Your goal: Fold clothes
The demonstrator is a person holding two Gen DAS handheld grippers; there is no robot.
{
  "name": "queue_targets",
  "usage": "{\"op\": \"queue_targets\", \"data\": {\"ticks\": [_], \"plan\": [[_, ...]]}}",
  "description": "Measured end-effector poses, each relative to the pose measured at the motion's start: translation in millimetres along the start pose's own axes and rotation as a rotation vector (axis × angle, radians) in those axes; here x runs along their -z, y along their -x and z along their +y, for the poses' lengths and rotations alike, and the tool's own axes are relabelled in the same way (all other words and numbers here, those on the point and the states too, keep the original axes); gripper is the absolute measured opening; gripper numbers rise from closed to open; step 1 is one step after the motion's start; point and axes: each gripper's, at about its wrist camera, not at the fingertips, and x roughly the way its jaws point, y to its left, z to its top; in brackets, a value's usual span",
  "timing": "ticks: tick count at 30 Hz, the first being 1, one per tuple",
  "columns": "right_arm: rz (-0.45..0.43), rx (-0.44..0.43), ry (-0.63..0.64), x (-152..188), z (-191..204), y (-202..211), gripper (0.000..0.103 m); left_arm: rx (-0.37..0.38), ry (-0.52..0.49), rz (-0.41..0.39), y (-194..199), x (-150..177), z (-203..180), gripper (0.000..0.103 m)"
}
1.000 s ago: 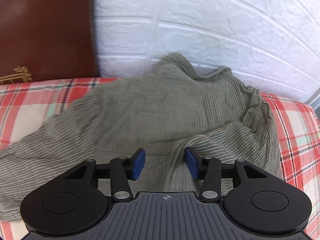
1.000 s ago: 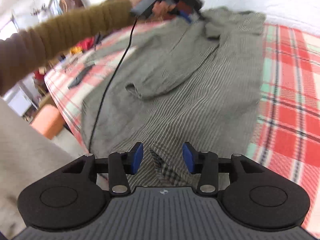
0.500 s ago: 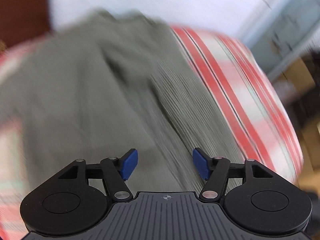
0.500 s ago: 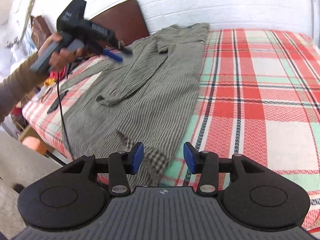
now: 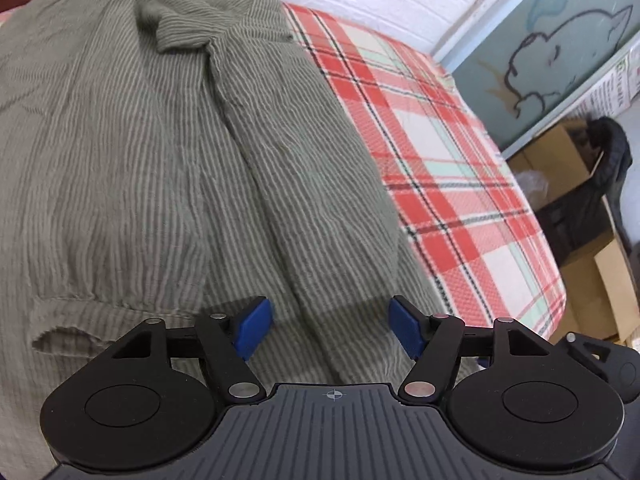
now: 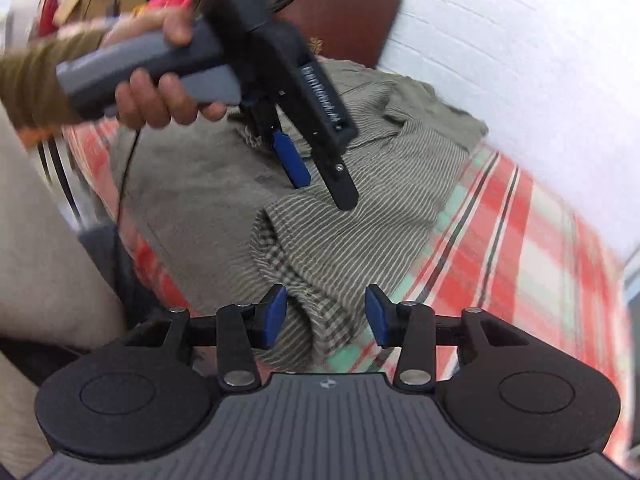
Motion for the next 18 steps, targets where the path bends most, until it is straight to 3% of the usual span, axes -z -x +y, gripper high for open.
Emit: {"op": "queue_targets", "data": {"ticks": [2,3,4,5,6,9,15,18], "plan": [[0.029,0.008,0.020,-1.8,-2.9,-7.3,0.031,-0.008,-0.001,-0.011,-5.0,-0.1,-4.1,0.062],[0.048,0.007,0.021,-2.5,-5.6,-10.3,0.012,-0.014,-0.004,-0.014,-7.6,-0.5,-6.6,0.050],[0.051,0.008,0.001,-2.8,-10.0,-8.5,0.006,-0.008,-0.004,-0.016,-7.1,-0.4,-7.6,0.043],[0.052,0.010,-0.020,-3.0,-14.6,-6.3,0.006,-0.003,-0.004,-0.017,-6.5,-0.3,-8.6,0.035],[0.042,0.010,-0.048,-3.2,-18.7,0.3,0.006,0.006,0.003,-0.028,-3.4,-0.6,-8.8,0.034],[-0.002,-0.026,-0.100,-0.9,-23.6,24.2,0.006,0.030,0.011,-0.063,7.0,0.1,-7.4,0.036],[0.092,-0.104,-0.085,13.4,-11.1,5.9,0.006,-0.015,0.023,-0.021,0.7,15.9,-2.5,0.036],[0.084,-0.135,-0.117,11.9,-19.5,8.7,0.006,-0.009,0.021,-0.032,3.5,24.1,0.5,0.039]]}}
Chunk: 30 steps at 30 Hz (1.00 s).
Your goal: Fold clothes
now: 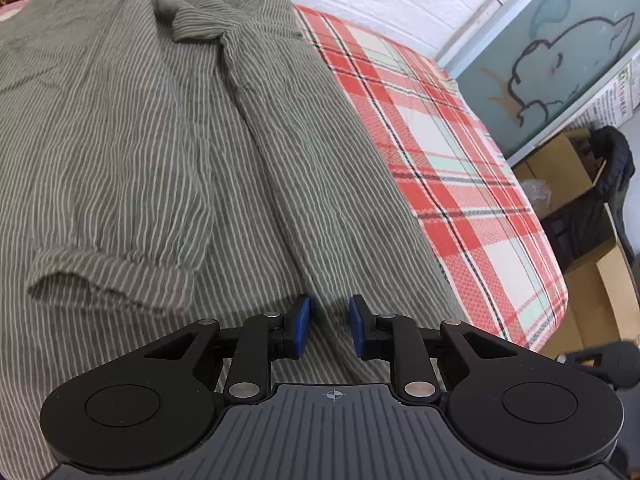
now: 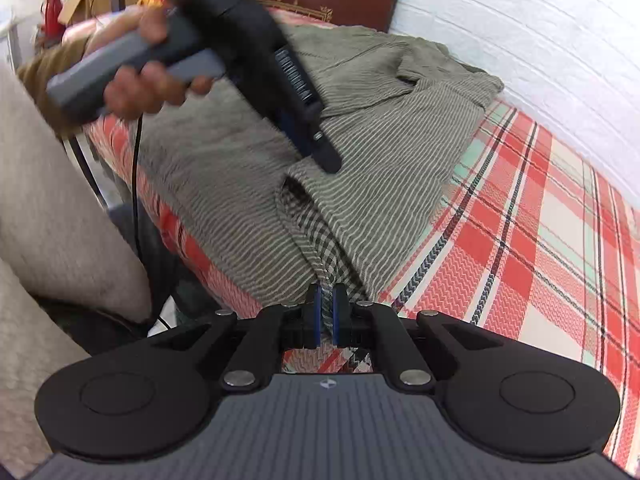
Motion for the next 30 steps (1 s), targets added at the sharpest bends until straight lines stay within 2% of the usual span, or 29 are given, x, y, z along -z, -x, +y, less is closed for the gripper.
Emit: {"op": "queue_targets", "data": {"ticks": [2,5,8,10,13,18,21,23,26,30], "plan": [[-0.018,-0.058,-0.060,-3.0,-12.8,8.1,0.011,0.007,0.012,-0.013,5.1,-0.7,2.3,0.041],[-0.090,-0.105,-0.212,-9.9,-38.7,30.4,0.017,0.016,0.029,-0.032,12.8,-1.9,5.9,0.058],[-0.186,-0.090,-0.329,-30.7,-73.4,40.2,0.030,-0.053,-0.019,-0.129,27.8,-18.0,1.2,0.070],[-0.242,-0.076,-0.408,-52.6,-99.0,38.0,0.048,-0.085,0.002,-0.178,29.6,-34.0,3.8,0.073],[-0.289,-0.081,-0.493,-94.9,-137.4,21.6,0.048,-0.102,0.066,-0.232,25.6,-59.9,12.0,0.073],[-0.274,-0.041,-0.542,-180.3,-205.1,-39.0,0.048,-0.159,0.156,-0.256,-7.5,-100.8,31.0,0.073],[-0.229,-0.009,-0.597,-223.3,-245.6,-89.9,0.048,-0.178,0.212,-0.254,-30.3,-125.2,45.6,0.073],[-0.186,-0.028,-0.674,-243.6,-274.8,-127.9,0.049,-0.148,0.257,-0.243,-40.6,-137.5,58.5,0.073],[-0.154,-0.028,-0.768,-261.3,-306.2,-176.6,0.049,-0.163,0.264,-0.241,-50.3,-153.9,71.6,0.073],[-0.095,0.014,-0.788,-274.9,-327.7,-232.3,0.050,-0.148,0.268,-0.245,-58.6,-170.9,84.2,0.073]]}}
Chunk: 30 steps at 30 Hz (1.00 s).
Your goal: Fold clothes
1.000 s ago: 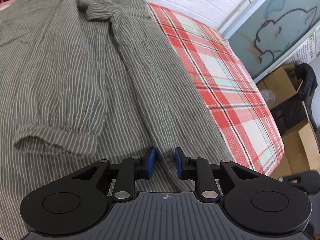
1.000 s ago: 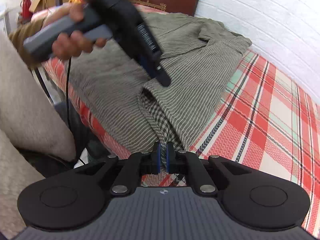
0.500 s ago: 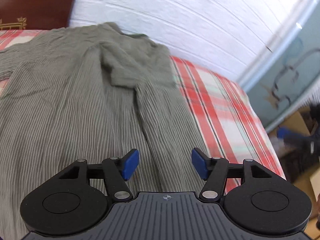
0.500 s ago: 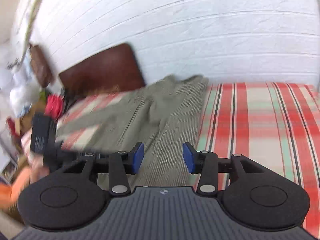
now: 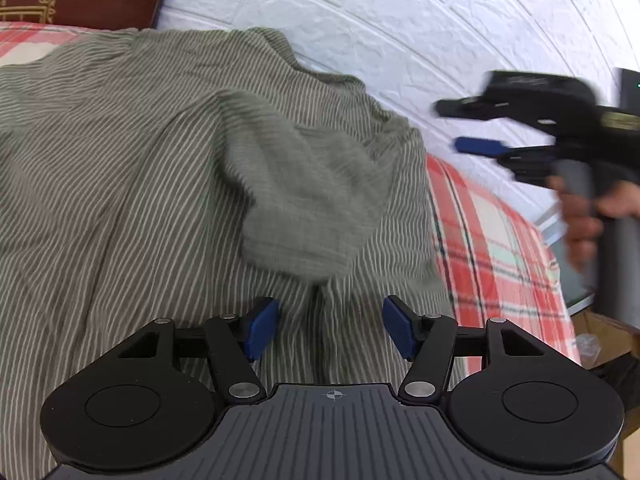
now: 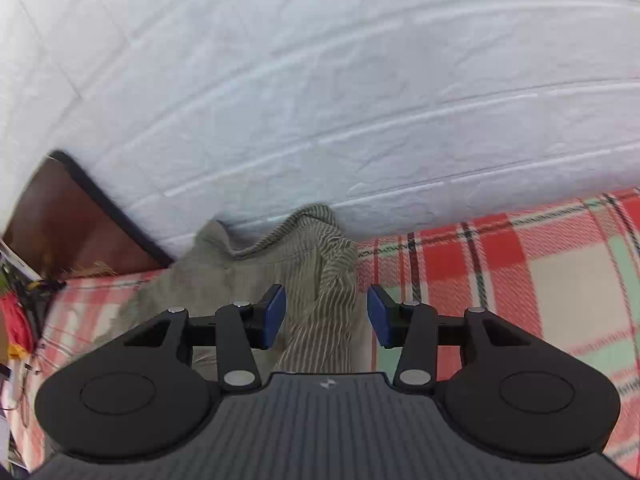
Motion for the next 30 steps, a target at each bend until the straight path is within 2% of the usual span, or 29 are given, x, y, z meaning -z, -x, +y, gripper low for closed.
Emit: {"op": "queue_targets", "data": {"ticks": [5,6,7,8,11,14,19,22,23,25,26,30], "plan": [[0.033,0.042,0.080,-11.3,9.9,-42.9,0.050,0.020,0.003,-0.017,-11.8,-10.4,2.6,0.075],[0.047,0.054,0.098,-12.3,10.7,-48.0,0.045,0.022,0.007,-0.020,-13.7,-11.7,2.5,0.075],[0.058,0.082,0.120,-13.1,10.9,-51.4,0.008,0.023,0.011,-0.023,-15.5,-12.9,2.5,0.075],[0.069,0.107,0.146,-14.8,11.3,-53.5,0.006,0.028,0.006,-0.029,-16.2,-13.3,1.8,0.073],[0.041,0.132,0.147,-20.9,1.5,-46.2,0.005,0.038,-0.027,-0.030,-18.4,-14.9,-3.6,0.054],[0.025,0.134,0.086,-26.7,-14.1,-44.6,0.005,0.026,-0.052,-0.020,-25.8,-16.9,-9.5,0.054],[0.050,0.179,0.069,-20.7,-27.4,-66.2,0.005,0.022,-0.106,-0.017,-33.1,-15.7,-15.4,0.066],[0.031,0.155,0.015,-17.0,-34.4,-72.5,0.006,0.040,-0.122,-0.017,-32.2,-15.3,-14.4,0.070],[0.020,0.147,-0.004,-17.6,-36.3,-69.2,0.009,0.046,-0.110,-0.014,-31.6,-16.1,-13.0,0.070],[-0.027,0.147,-0.029,-18.7,-38.5,-55.4,0.027,0.060,-0.085,-0.009,-30.5,-17.8,-10.1,0.071],[-0.044,0.157,-0.028,-20.5,-38.5,-48.3,0.031,0.067,-0.070,-0.006,-29.7,-18.0,-10.2,0.071],[-0.043,0.126,-0.015,-21.3,-37.0,-23.8,0.035,0.069,-0.039,-0.001,-31.7,-20.9,-11.5,0.072]]}}
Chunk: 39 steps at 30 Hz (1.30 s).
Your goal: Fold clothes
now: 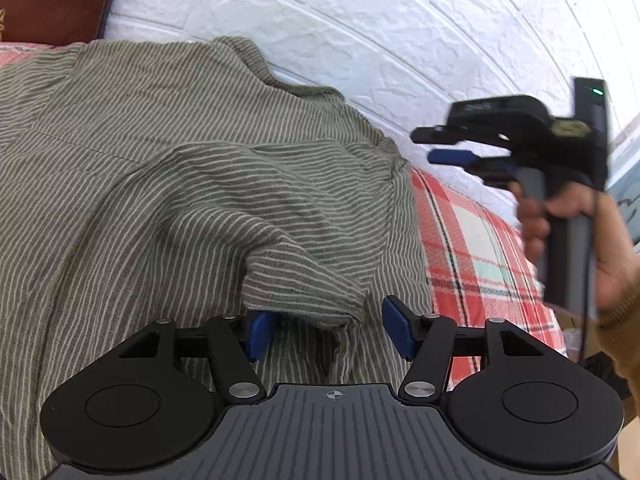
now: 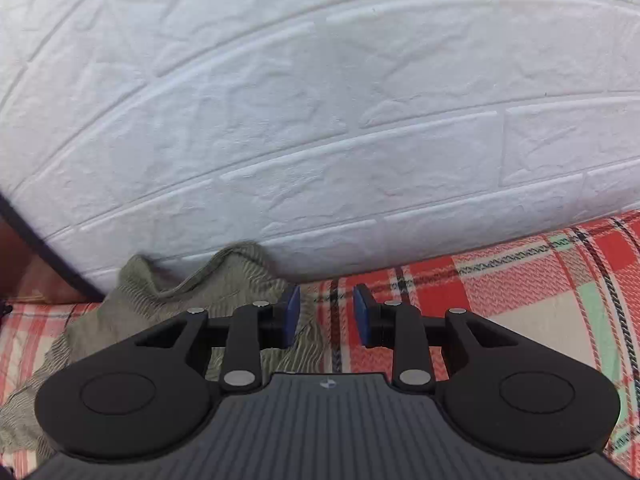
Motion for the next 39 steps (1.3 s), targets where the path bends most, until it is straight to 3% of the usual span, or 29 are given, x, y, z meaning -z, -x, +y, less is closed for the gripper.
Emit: {"op": "queue_targets", "data": {"ticks": [3,7,8,9,10,14,17,19,20,24,31,33,34,35,39], "plan": [[0.037,-0.029,0.021,8.7,3.5,5.0,0.045,-0.006,0.015,-0.006,-1.6,-1.2,-3.3,0.072],[0.102,-0.035,0.045,28.1,6.7,-9.3,0.045,-0.017,0.026,-0.014,-6.4,-6.1,-4.6,0.069],[0.117,-0.034,0.050,32.7,6.6,-13.0,0.041,-0.033,0.017,-0.016,-7.3,-7.1,-5.7,0.063],[0.126,-0.040,0.058,37.3,6.1,-15.9,0.014,-0.050,0.009,-0.017,-8.3,-8.2,-6.7,0.054],[0.118,-0.038,0.063,37.9,6.9,-18.6,0.004,-0.059,-0.005,-0.018,-8.9,-8.2,-7.6,0.052],[0.077,0.004,-0.005,29.4,-4.9,-27.6,0.004,-0.047,0.004,-0.012,-9.6,-8.2,-3.3,0.053],[0.057,-0.016,0.012,31.8,-7.2,-12.1,0.014,-0.040,0.014,0.006,-2.0,-8.8,-1.7,0.057],[0.027,-0.059,0.004,38.2,-11.9,13.4,0.040,-0.023,0.016,0.011,7.4,-6.1,-4.0,0.060],[0.019,-0.086,-0.006,42.2,-15.2,26.7,0.042,-0.012,0.021,0.013,12.3,-3.8,-5.9,0.060],[0.061,-0.201,-0.046,81.8,-30.3,75.1,0.044,0.058,0.077,0.042,18.6,3.9,-8.6,0.060],[0.105,-0.359,-0.150,178.1,-51.9,142.8,0.046,0.018,0.166,0.056,-8.3,6.2,-10.1,0.060],[0.117,-0.356,-0.120,204.3,-52.7,156.3,0.046,0.012,0.153,0.038,-11.9,3.3,-13.6,0.052],[0.114,-0.342,-0.098,215.6,-50.6,163.1,0.046,0.009,0.146,0.028,-13.7,1.9,-15.4,0.041],[0.110,-0.328,-0.075,226.7,-48.3,170.0,0.046,0.015,0.133,0.032,-15.6,-0.3,-17.4,0.016],[0.102,-0.324,-0.048,261.0,-45.8,191.2,0.046,0.101,0.131,0.000,-9.7,-6.6,-20.3,0.005]]}}
